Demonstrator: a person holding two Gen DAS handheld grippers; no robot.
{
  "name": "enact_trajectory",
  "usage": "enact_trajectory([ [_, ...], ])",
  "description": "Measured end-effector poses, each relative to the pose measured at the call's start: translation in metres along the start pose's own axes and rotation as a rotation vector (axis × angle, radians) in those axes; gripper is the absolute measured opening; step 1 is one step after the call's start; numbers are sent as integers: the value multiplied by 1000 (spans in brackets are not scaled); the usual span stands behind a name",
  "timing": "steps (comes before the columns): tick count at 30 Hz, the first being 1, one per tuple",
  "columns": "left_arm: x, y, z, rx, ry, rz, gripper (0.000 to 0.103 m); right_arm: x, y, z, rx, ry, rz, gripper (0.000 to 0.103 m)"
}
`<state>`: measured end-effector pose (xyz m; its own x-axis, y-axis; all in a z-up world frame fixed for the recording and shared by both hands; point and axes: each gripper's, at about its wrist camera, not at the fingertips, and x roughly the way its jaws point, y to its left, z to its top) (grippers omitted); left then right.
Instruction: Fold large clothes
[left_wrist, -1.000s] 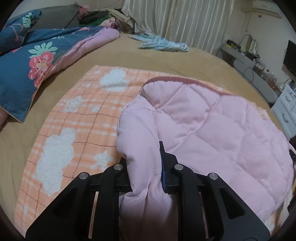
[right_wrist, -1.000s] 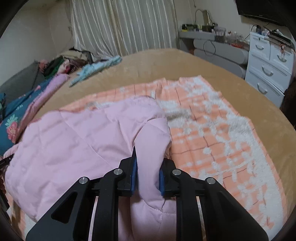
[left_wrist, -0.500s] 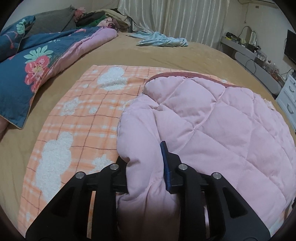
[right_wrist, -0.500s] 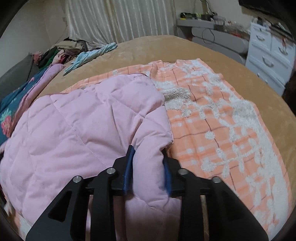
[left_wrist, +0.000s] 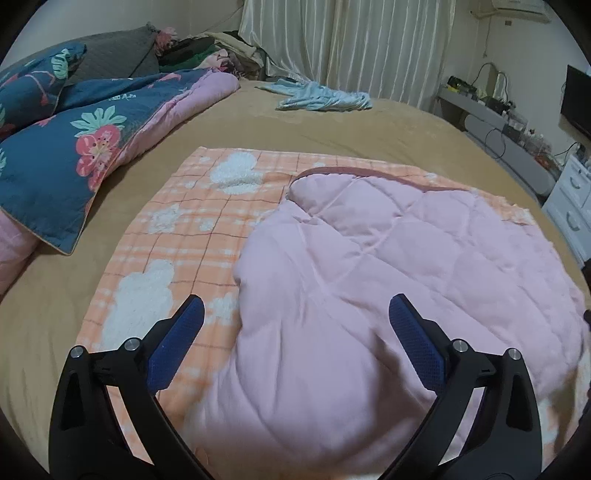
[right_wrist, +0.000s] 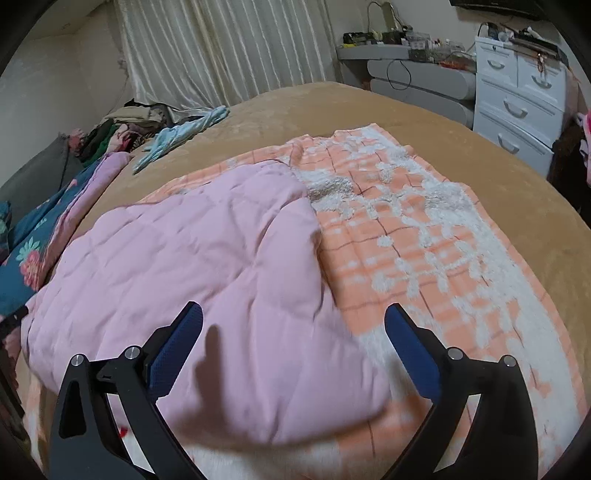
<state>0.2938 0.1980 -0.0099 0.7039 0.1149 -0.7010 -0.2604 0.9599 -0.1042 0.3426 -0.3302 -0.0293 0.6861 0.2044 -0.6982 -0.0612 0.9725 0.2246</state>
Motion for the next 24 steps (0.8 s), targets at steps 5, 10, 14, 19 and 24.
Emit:
enact_trajectory([
  [5, -25, 2, -9, -17, -9, -5, 94, -18, -1, -16, 9, -6, 0, 99],
  [10, -41, 2, -23, -17, -8, 6, 94, -29, -4, -30, 37, 1, -2, 99],
  [14, -44, 3, -37, -27, 14, 17, 94, -32, -10, -38, 86, 14, 7, 99],
  [19, -41, 9, -57, -102, 60, 15, 94, -31, -15, -45, 141, 34, 19, 99],
  [24, -39, 21, -74, -245, 101, -54, 94, -26, -12, -54, 159, 57, 34, 99],
])
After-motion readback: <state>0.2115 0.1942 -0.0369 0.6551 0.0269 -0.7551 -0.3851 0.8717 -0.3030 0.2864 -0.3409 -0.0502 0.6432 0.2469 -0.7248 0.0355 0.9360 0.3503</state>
